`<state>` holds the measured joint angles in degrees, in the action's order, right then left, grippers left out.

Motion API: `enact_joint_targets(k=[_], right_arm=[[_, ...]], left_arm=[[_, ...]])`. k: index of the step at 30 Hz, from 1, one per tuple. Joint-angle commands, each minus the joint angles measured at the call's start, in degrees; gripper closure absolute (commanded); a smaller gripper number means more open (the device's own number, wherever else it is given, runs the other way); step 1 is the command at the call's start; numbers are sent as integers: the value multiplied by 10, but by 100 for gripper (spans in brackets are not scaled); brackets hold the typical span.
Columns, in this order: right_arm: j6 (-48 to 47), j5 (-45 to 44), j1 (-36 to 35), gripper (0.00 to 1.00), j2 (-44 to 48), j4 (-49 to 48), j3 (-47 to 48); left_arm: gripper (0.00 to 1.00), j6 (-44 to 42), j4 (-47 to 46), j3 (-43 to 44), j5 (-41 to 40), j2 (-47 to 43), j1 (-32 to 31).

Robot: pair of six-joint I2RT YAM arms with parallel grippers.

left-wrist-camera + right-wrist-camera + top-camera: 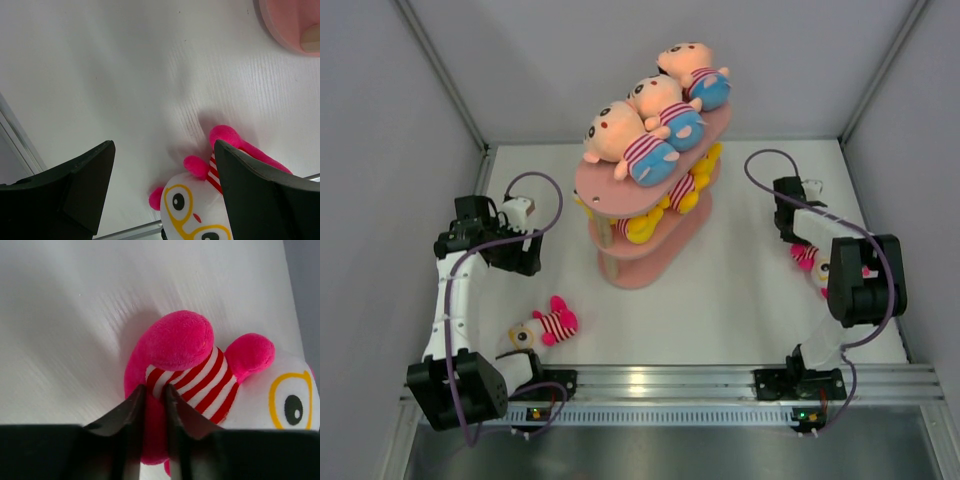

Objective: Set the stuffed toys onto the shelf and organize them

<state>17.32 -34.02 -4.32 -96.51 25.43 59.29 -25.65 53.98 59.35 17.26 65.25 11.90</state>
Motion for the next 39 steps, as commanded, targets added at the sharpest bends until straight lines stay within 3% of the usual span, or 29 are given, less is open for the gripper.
enact_joint_targets(k=[1, 2, 8, 11, 14, 20, 23, 28, 29, 32, 39], right_arm=[[-15, 17, 4, 86, -7, 8, 13], [-18, 19, 4, 100, -3, 8, 7], [-45, 83, -14, 100, 90, -5, -41], [-103, 135, -66, 100, 150, -26, -78], [-165, 140, -188, 100, 199, -40, -95], [-308, 214, -363, 100, 297, -74, -152], [-367, 278, -423, 100, 360, -93, -197], [-472, 418, -451, 100, 491, -108, -261], [-530, 446, -457, 100, 517, -100, -269], [-660, 518, -477, 100, 531, -55, -261], [-857, 401, -507, 100, 428, 69, -135]], left_arm=[[14, -5, -19, 6, 0, -9, -2], [14, -5, -19, 4, 0, -11, -2], [14, -8, -19, -1, -1, -15, -2], [14, -5, -19, 0, 3, -16, -2], [14, -2, -19, 2, 3, -20, -2], [14, -3, -14, 2, -2, -30, -2], [14, -3, -12, 1, -4, -35, -2], [14, -5, -9, 1, -4, -40, -2], [14, -5, -9, 1, -4, -41, -2], [14, -5, -8, 4, -3, -38, -3], [13, -1, -7, 7, -7, -43, -2]])
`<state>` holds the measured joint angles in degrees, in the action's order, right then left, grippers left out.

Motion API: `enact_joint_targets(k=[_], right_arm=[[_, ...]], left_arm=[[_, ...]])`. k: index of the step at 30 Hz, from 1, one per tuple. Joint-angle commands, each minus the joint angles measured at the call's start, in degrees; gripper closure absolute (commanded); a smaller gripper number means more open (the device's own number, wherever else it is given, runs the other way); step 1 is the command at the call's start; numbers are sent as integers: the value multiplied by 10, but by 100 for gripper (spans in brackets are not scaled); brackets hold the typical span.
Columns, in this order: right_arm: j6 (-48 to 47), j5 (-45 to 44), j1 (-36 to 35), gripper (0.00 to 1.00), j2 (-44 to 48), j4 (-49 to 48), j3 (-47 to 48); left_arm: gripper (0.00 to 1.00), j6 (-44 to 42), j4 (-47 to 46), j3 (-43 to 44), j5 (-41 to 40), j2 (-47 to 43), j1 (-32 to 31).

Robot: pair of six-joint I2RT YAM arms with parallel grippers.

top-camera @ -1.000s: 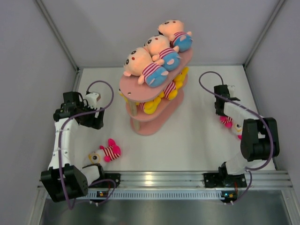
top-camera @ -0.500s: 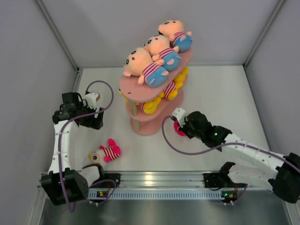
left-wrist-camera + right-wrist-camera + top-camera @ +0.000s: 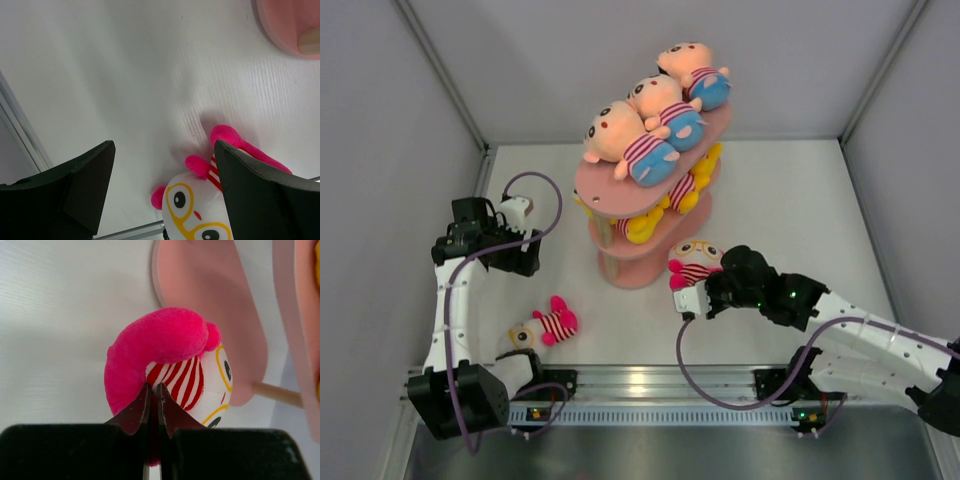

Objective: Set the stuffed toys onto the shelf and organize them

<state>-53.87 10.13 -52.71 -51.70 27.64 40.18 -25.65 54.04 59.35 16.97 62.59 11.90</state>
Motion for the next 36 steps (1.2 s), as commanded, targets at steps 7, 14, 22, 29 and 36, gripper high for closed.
enact_joint_targets(k=[7, 14, 22, 29, 36], right_arm=[[-284, -68, -33, 100, -55, -68, 35], [-316, -8, -32, 100, -162, -178, 22], [-342, 34, -12, 100, -268, -227, 44], [-339, 50, -9, 89, -306, -301, 39], [-284, 46, -2, 45, -268, -359, 6]], left_arm=[[13, -1, -7, 9, -7, -16, -2], [13, -5, -3, 10, -13, -18, -2], [13, -11, 3, 9, -20, -20, -2], [13, -9, 2, 11, -22, -12, -2], [13, -10, 2, 7, -26, -2, -2]])
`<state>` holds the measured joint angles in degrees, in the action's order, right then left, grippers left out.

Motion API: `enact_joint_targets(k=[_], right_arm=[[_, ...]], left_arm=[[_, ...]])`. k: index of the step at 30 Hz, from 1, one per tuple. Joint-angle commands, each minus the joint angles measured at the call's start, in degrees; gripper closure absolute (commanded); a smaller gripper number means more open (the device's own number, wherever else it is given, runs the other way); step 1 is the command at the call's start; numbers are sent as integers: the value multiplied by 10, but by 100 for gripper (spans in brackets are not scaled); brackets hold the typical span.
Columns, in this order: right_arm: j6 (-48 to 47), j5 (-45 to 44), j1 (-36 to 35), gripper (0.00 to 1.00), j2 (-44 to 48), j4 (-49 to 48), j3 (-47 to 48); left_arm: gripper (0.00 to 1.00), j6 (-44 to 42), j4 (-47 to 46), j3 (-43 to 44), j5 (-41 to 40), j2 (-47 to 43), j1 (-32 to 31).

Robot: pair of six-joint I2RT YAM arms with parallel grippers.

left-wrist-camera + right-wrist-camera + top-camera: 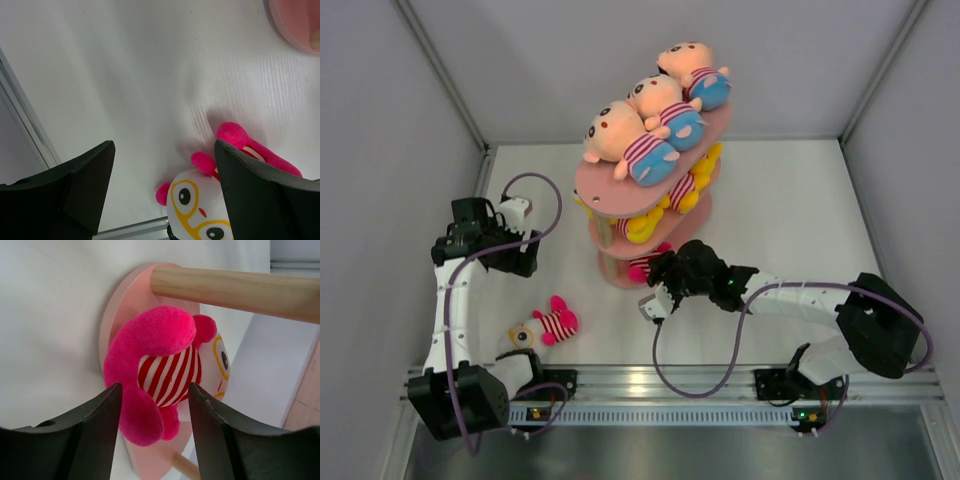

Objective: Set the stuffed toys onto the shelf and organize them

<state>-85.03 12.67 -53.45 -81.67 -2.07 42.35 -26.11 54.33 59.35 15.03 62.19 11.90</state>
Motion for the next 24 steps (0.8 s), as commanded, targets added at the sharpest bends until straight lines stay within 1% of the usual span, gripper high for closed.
enact_joint_targets(k=[1, 3, 4, 6, 7, 8, 9, 10, 12, 13, 14, 15, 16, 17, 18, 19, 20, 21, 22, 23, 24], right_arm=[[35, 22, 5, 44, 41, -64, -24], [39, 21, 4, 44, 71, -60, -32], [43, 21, -2, 39, 83, -47, -38], [57, 18, -11, 38, 123, -37, -44], [79, 18, -20, 37, 138, -22, -46], [140, 15, -35, 37, 195, 7, -44], [141, 15, -35, 37, 195, 7, -41], [215, 12, -42, 37, 208, 13, -39], [325, -11, -46, 36, 241, 1, -30], [461, -32, -47, 34, 248, -9, -27], [538, -100, -46, 33, 257, -34, -25], [616, -142, -46, 32, 258, -40, -21], [753, -185, -46, 30, 251, -40, -20], [811, -253, -45, 30, 244, -23, -19], [927, -279, -44, 30, 234, -12, -14], [977, -295, -43, 30, 209, 2, -12], [1017, -293, -39, 30, 195, 11, -10], [1088, -283, -29, 30, 181, 19, -4], [1122, -274, -22, 30, 158, 19, -3], [1154, -246, -13, 30, 146, 19, -2], [1207, -234, -3, 30, 138, -1, -13]], left_arm=[[13, -3, -1, 7, -9, 2, -2], [13, -2, -1, 5, -7, 2, -2], [13, -1, -1, 6, -6, 2, -2], [13, 1, -1, 4, -5, 2, -2], [13, 0, -1, 4, -6, 2, -2], [13, 1, 0, 3, -6, 1, -2], [13, 1, 0, 3, -6, 1, -2], [13, 1, -1, 2, -7, 1, -2], [13, 4, -1, 2, -6, 0, -2], [13, 4, -1, 2, -6, 1, -2], [13, 5, -1, 1, -4, 1, -2], [13, 8, -1, 0, -3, 2, -2], [13, 8, -1, -1, -2, 0, -2], [13, 10, -2, -2, -1, 2, -2], [13, 11, -2, -5, 2, 4, -3], [13, 12, -2, -6, 0, 6, -2], [13, 12, -2, -6, 0, 9, -3], [13, 15, -2, -7, -3, 13, -2], [13, 16, -1, -6, -5, 14, -2], [13, 17, 0, -8, -8, 14, -2], [13, 17, -1, -9, -12, 12, -3]])
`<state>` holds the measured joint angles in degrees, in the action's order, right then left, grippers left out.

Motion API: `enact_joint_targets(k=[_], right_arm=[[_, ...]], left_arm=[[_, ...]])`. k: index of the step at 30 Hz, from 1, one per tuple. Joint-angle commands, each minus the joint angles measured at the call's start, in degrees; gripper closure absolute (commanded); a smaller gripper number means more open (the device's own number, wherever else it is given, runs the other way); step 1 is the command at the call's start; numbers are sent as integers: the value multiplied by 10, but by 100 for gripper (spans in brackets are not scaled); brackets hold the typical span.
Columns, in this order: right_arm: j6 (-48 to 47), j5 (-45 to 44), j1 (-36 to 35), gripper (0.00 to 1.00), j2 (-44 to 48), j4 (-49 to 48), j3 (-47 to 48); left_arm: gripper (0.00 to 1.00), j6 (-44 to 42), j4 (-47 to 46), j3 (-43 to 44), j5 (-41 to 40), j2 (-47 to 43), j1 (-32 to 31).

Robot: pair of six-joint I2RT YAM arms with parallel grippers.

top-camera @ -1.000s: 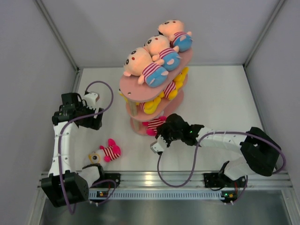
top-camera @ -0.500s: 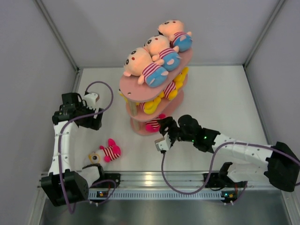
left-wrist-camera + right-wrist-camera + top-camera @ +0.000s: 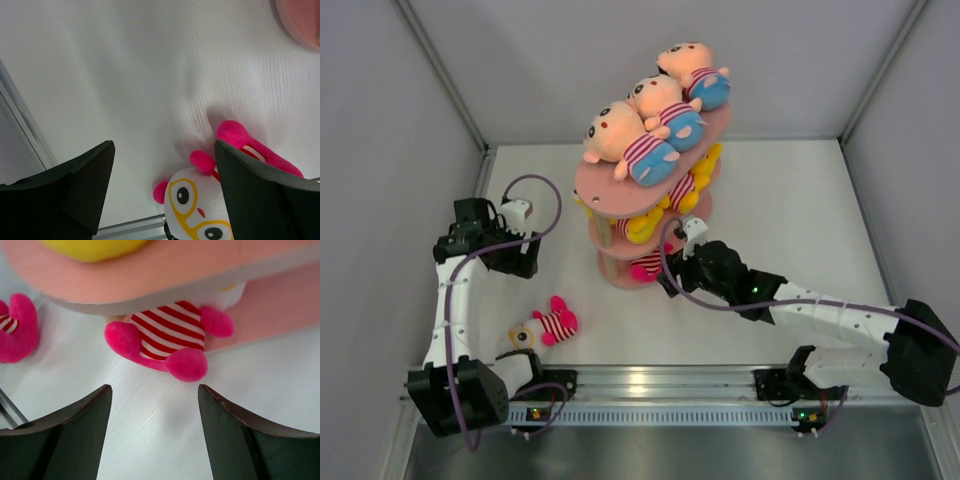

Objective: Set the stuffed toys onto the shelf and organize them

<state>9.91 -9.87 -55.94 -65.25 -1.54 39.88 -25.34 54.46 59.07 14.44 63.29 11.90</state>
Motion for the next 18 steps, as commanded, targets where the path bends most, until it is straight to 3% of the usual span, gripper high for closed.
enact_joint_targets(k=[1, 6, 10, 18], right_arm=[[277, 1, 43, 30, -39, -22, 5], [348, -10, 85, 33, -52, -108, -41], [333, 29, 102, 34, -74, -218, -60], [369, 60, 113, 40, -129, -190, -47]], left_arm=[[13, 8, -2, -9, -8, -2, -3], [13, 2, -1, -22, -7, -13, -2], [13, 1, -4, -26, -9, -8, -3], [13, 0, -3, -24, -2, 2, -2]])
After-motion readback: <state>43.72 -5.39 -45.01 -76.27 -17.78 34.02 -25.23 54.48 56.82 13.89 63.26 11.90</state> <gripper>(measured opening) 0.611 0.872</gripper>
